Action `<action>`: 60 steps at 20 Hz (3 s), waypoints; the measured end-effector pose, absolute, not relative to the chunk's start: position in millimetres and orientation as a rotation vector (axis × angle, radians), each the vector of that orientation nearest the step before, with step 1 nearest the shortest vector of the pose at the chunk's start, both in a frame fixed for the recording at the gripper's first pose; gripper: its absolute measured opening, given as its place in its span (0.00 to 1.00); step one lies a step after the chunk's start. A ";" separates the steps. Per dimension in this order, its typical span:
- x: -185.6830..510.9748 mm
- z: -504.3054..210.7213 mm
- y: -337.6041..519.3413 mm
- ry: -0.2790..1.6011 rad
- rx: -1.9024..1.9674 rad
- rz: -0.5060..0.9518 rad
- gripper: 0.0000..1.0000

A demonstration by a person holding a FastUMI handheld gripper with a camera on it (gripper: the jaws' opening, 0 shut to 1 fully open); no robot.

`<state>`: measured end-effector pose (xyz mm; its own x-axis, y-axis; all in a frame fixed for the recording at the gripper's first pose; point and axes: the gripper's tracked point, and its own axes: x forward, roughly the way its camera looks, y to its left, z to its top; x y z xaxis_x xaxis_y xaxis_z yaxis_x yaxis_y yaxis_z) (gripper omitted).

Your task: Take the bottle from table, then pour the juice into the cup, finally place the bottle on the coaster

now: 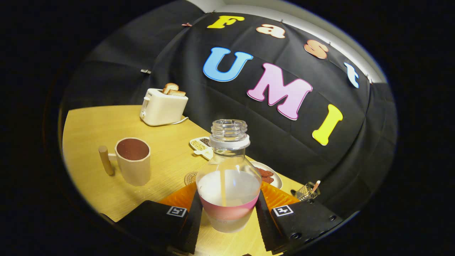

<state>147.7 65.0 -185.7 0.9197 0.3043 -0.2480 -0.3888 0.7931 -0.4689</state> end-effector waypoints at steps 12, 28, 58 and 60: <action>150.9 -171.0 102.3 0.054 -1.057 0.381 0.72; 162.0 -201.8 174.6 -0.131 -1.467 0.536 0.72; 195.4 -215.5 183.0 -0.265 -1.874 0.612 0.72; 198.4 -217.4 179.9 -0.262 -1.890 0.614 0.72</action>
